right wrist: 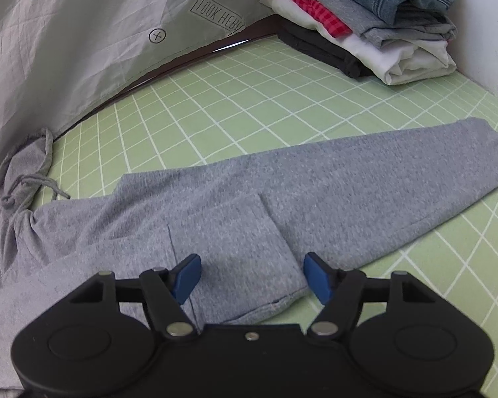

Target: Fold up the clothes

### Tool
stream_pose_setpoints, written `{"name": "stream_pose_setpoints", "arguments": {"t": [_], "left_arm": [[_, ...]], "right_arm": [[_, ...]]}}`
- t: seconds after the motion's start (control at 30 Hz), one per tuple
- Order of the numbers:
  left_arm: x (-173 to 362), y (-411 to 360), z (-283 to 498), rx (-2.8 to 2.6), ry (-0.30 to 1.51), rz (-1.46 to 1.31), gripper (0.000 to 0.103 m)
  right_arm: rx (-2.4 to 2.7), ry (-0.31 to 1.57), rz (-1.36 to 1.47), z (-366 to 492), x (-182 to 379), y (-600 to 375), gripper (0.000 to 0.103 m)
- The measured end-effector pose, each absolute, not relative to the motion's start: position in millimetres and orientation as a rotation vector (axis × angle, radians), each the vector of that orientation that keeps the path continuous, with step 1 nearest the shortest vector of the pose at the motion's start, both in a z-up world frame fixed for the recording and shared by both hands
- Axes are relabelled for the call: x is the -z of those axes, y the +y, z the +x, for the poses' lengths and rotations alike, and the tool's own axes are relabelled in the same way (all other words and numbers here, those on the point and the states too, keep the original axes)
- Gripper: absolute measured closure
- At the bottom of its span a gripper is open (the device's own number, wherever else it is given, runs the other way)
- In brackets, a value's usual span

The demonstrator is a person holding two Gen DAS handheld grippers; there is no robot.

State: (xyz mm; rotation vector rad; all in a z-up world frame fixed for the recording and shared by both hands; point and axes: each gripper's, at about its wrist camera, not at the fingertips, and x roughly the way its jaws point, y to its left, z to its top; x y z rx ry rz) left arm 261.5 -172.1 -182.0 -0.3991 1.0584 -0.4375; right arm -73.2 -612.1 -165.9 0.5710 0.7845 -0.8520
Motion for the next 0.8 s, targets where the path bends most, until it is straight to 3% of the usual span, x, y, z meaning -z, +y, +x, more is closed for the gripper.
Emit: {"name": "stream_pose_setpoints", "arguments": {"t": [0.03, 0.07, 0.1, 0.27, 0.53, 0.73, 0.8], "left_arm": [[183, -176, 264, 0.430, 1.048, -0.384, 0.052], [184, -180, 268, 0.424, 1.043, -0.371, 0.088], [185, -183, 271, 0.420, 1.046, -0.361, 0.098], [174, -196, 277, 0.438, 0.951, -0.254, 0.099], [188, -183, 284, 0.396, 0.980, -0.295, 0.097], [169, -179, 267, 0.386, 0.959, -0.265, 0.087], [160, -179, 256, 0.374, 0.950, -0.256, 0.074]], "right_arm": [[0.854, 0.791, 0.559, -71, 166, -611, 0.032], [0.856, 0.798, 0.547, -69, 167, -610, 0.031], [0.856, 0.805, 0.535, -67, 168, -609, 0.030], [0.845, 0.835, 0.468, -59, 172, -604, 0.022], [0.833, 0.834, 0.454, -55, 175, -603, 0.012], [0.834, 0.826, 0.436, -56, 175, -601, 0.012], [0.835, 0.822, 0.433, -57, 176, -600, 0.012]]}}
